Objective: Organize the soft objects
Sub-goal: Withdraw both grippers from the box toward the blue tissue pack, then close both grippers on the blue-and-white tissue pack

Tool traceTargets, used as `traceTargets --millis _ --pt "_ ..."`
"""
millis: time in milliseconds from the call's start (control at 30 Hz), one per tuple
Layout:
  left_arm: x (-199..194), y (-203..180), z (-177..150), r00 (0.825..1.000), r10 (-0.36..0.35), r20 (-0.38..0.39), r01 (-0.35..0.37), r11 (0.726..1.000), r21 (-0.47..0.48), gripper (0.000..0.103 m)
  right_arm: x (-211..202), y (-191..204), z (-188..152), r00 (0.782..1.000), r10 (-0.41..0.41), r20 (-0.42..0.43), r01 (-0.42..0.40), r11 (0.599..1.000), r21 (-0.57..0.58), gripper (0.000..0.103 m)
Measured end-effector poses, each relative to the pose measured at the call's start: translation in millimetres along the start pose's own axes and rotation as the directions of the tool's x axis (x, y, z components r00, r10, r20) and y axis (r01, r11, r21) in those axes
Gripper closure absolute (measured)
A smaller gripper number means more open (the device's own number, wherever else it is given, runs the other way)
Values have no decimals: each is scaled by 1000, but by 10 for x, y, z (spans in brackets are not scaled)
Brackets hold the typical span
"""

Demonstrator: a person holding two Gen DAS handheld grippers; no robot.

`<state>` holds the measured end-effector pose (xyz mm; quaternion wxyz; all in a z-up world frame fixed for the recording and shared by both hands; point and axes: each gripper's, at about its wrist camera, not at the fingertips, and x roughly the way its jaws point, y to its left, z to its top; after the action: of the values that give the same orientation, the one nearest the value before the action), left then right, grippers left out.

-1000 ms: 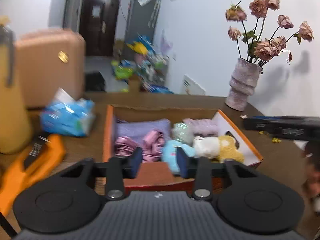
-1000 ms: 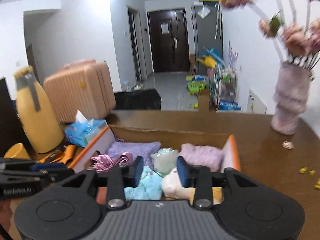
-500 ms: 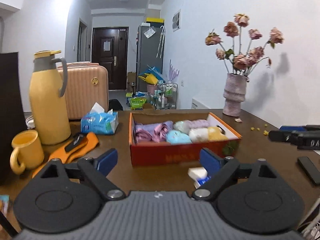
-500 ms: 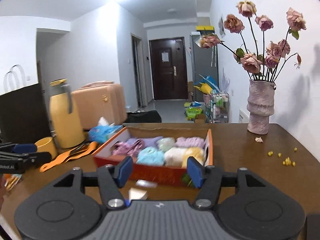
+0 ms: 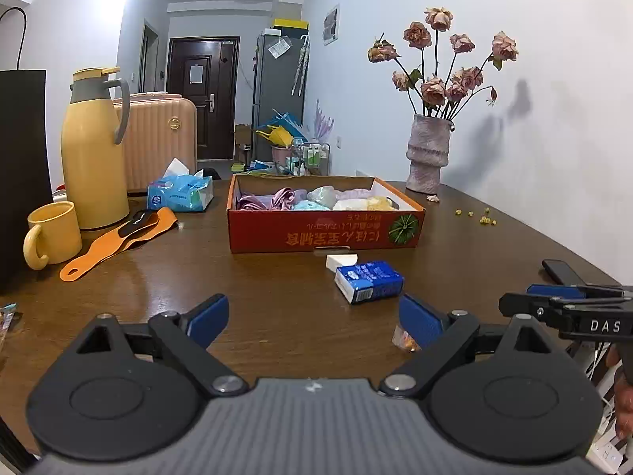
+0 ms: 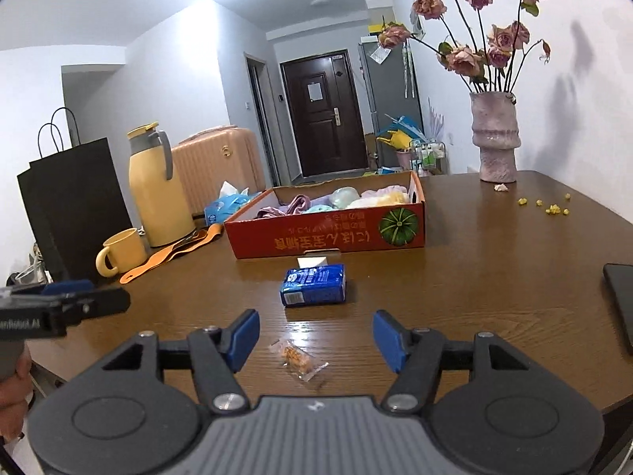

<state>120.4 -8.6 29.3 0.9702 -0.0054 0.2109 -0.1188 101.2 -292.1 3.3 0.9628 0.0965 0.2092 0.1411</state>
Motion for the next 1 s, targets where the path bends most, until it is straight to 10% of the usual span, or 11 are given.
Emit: traceTargets --millis 233,567,1000 --pt "345 -5 -58 997 -40 -58 39 999 -27 9 137 -116 -14 1000 1 -1 -1 999 40 40" --pt "1393 -2 178 971 -165 -175 138 978 -156 45 985 -438 178 995 58 -82 -44 986 161 47" --pt "2373 284 195 890 -346 -299 202 884 -422 76 2162 -627 404 966 165 -198 -107 956 272 80"
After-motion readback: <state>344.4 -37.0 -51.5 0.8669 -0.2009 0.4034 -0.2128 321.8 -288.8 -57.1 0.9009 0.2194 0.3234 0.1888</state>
